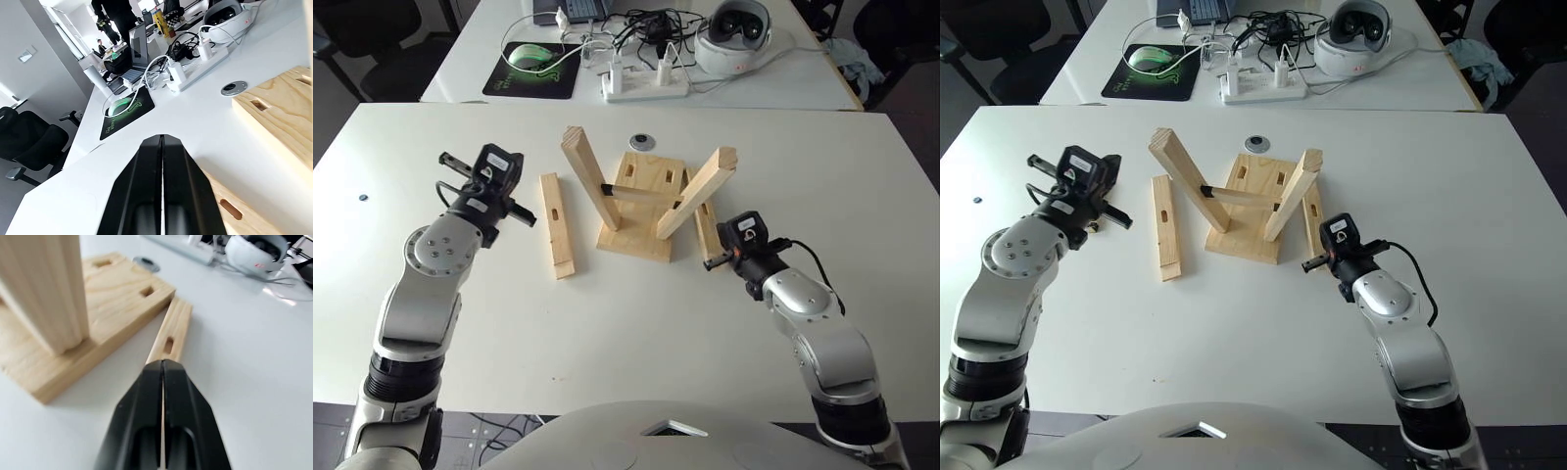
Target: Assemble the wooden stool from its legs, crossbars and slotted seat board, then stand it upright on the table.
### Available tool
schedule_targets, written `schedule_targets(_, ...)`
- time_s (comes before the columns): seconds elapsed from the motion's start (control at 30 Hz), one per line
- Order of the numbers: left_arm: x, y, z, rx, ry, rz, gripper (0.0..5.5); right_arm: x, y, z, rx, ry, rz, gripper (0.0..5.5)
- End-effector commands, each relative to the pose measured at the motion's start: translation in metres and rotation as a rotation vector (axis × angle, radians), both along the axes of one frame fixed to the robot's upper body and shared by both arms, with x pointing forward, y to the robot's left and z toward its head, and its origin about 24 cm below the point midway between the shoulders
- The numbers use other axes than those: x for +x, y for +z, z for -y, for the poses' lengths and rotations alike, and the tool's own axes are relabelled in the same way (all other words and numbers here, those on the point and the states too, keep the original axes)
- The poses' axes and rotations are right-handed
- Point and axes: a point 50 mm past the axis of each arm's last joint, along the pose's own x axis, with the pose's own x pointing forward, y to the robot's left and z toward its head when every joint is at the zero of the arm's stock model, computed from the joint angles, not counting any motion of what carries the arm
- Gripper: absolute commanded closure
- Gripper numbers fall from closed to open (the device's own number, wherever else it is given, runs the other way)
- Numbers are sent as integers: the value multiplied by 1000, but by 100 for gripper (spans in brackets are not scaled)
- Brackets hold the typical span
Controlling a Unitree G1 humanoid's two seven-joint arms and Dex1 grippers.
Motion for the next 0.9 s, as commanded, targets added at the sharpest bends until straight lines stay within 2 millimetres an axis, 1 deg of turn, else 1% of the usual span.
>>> schedule_targets(0.03, 4, 1, -8, -29, 12, 13, 550, 1, -4, -14, 61, 125, -23, 549)
schedule_targets(0.13, 5, 1, -12, -32, 19, 16, 550, 2, -6, -21, 70, 169, -20, 549)
schedule_targets(0.2, 6, 1, -13, -44, 14, 11, 550, 1, -10, -25, 10, 205, -32, 549)
schedule_targets(0.27, 7, 3, -11, -44, -6, 10, 550, -2, -16, -26, -39, 234, -65, 549)
schedule_targets(0.43, 11, 7, -9, -42, -29, 15, 550, -13, -32, -34, -91, 302, -168, 549)
schedule_targets(0.53, 13, 8, -7, -39, -39, 19, 550, -16, -39, -40, -104, 323, -198, 549)
schedule_targets(0.67, 15, 9, -7, -43, -44, 21, 550, -17, -43, -49, -83, 334, -208, 549)
schedule_targets(0.77, 16, 8, -7, -42, -44, 21, 550, -9, -44, -55, -84, 330, -169, 549)
schedule_targets(0.83, 18, 9, -6, -43, -52, 23, 550, -10, -46, -55, -76, 329, -183, 549)
schedule_targets(0.9, 17, 9, -6, -44, -51, 27, 550, -17, -42, -48, -66, 346, -215, 549)
